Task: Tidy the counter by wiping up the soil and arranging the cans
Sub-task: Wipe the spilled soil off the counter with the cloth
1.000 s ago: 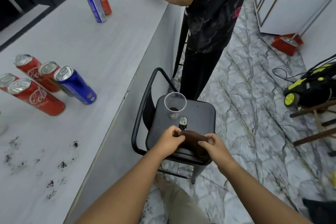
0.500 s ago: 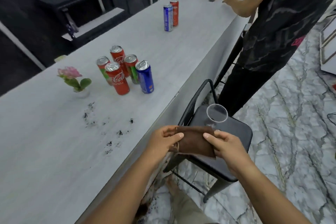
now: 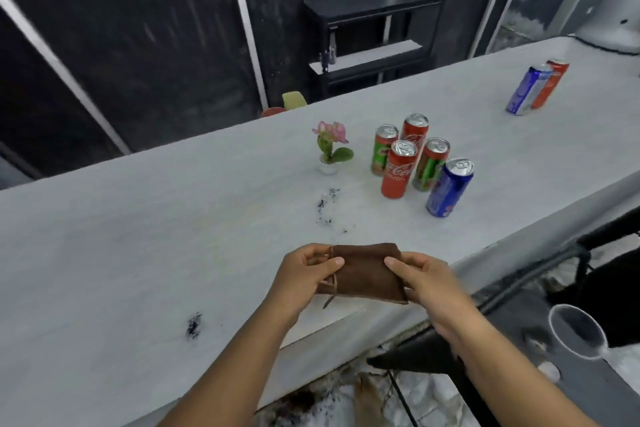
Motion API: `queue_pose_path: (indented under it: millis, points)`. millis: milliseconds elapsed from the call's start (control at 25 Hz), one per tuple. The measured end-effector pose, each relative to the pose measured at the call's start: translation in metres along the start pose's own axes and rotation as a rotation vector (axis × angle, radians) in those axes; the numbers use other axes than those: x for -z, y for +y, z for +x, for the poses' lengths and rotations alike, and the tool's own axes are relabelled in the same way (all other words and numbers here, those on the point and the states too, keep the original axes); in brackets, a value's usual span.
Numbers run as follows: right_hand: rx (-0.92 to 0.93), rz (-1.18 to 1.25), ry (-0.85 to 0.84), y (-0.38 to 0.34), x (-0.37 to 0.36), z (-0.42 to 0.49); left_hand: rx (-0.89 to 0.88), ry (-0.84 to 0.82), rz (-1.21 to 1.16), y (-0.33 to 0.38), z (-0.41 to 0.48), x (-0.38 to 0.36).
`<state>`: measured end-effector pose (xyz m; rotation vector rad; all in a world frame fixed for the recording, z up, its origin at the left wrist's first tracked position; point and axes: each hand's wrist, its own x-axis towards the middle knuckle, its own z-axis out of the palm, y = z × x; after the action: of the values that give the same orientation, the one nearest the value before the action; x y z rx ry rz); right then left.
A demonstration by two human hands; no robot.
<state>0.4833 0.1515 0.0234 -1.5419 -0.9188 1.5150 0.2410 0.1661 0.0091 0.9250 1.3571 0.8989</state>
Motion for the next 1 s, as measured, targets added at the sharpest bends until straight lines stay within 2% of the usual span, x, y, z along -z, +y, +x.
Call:
queue_pose_path:
  millis: [200, 400, 560, 680, 760, 800, 880, 960, 1000]
  points:
    - [0.067, -0.165, -0.134, -0.039, -0.058, 0.077, 0.002, 0.199, -0.039, 0.019, 0.037, 0.052]
    - [0.187, -0.380, -0.172, -0.083, -0.127, 0.175, 0.015, 0.356, -0.072, 0.047, 0.102, 0.097]
    - [0.240, -0.584, -0.165, -0.087, -0.164, 0.227, 0.024, 0.432, -0.041, 0.053, 0.142, 0.114]
    - [0.348, -0.856, -0.107, -0.082, -0.171, 0.234, 0.017, 0.467, 0.146, 0.041, 0.154, 0.126]
    - [0.597, -1.016, -0.055, -0.077, -0.169, 0.228, -0.024, 0.489, 0.398, 0.028, 0.147, 0.142]
    - [0.763, -1.058, -0.096, -0.073, -0.168, 0.227, -0.054, 0.502, 0.560, 0.019, 0.141, 0.153]
    - [0.985, -1.119, -0.345, -0.069, -0.171, 0.226, -0.147, 0.522, 0.838, 0.001, 0.124, 0.180]
    - [0.991, -1.270, -0.557, -0.069, -0.182, 0.228, -0.235, 0.568, 1.039, -0.015, 0.107, 0.212]
    - [0.990, -1.336, -0.580, -0.068, -0.188, 0.230, -0.253, 0.606, 1.112, -0.022, 0.098, 0.229]
